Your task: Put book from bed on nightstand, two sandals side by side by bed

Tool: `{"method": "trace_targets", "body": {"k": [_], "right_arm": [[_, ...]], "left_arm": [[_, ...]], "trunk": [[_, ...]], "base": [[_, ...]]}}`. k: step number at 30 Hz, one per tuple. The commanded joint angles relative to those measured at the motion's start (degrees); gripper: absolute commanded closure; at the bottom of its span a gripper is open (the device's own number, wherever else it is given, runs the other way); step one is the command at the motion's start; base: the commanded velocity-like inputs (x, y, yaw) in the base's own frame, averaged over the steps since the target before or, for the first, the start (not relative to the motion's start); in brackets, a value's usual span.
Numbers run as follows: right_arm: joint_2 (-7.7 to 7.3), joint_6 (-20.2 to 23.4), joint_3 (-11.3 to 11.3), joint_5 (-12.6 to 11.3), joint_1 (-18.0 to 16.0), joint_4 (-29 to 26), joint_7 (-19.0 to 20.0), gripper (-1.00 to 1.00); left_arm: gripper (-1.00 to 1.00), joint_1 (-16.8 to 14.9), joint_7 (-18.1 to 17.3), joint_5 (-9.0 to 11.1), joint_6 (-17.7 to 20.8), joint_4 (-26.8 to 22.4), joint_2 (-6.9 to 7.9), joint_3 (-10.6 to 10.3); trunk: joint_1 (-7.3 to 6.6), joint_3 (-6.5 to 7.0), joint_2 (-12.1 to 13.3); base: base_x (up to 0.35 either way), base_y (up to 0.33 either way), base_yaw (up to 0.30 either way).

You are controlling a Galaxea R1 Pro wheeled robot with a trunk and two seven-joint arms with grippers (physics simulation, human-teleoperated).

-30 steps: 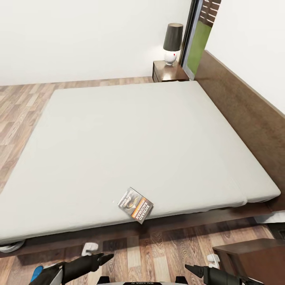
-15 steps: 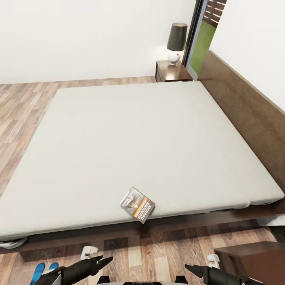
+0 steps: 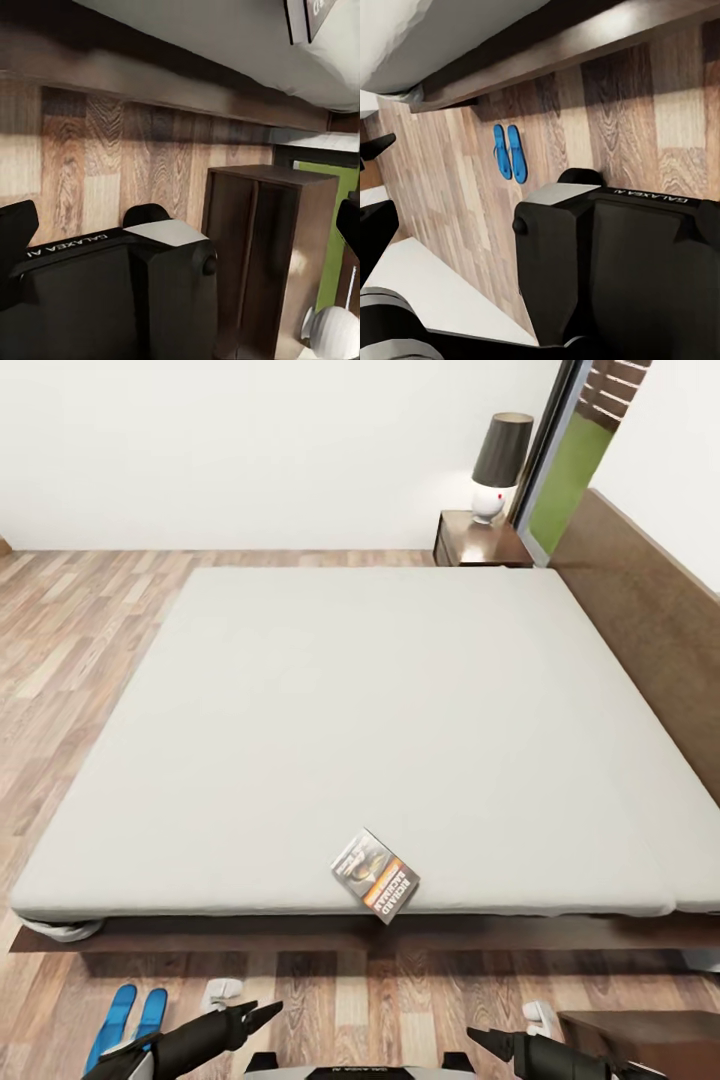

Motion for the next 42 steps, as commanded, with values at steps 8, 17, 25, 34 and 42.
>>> {"method": "trace_targets", "body": {"k": [8, 17, 25, 34, 42], "right_arm": [[0.16, 0.5, -0.1, -0.2, 0.0, 0.0, 0.0, -1.00], [3.26, 0.5, -0.4, -0.6, 0.0, -0.7, -0.2, -1.00], [9.25, 1.2, -0.7, -6.0, -0.2, -6.9, -5.3, -1.00], [9.65, 1.5, -0.7, -24.4, -0.2, -13.9, -6.3, -1.00], [9.69, 1.5, -0.7, -29.7, -0.2, -14.3, -6.4, -1.00]], "left_arm": [[-1.00, 0.0, -0.2, 0.3, 0.3, 0.0, 0.00, 0.5], [-1.00, 0.0, -0.2, 0.3, 0.4, -0.2, -0.07, 2.4], [-1.00, 0.0, -0.3, 0.3, 0.5, -1.4, 0.01, 9.4], [-1.00, 0.0, -0.6, 2.3, 4.2, -6.7, -0.20, 10.9], [-1.00, 0.0, -0.6, 2.8, 4.4, -6.7, -0.24, 11.0]], "trunk": [[0.00, -0.22, 0.0], [0.00, -0.22, 0.0], [0.00, -0.22, 0.0], [0.00, -0.22, 0.0], [0.00, -0.22, 0.0]], "base": [[0.000, 0.000, 0.106], [0.000, 0.000, 0.003], [0.000, 0.000, 0.000], [0.000, 0.000, 0.000], [0.000, 0.000, 0.000]]}}
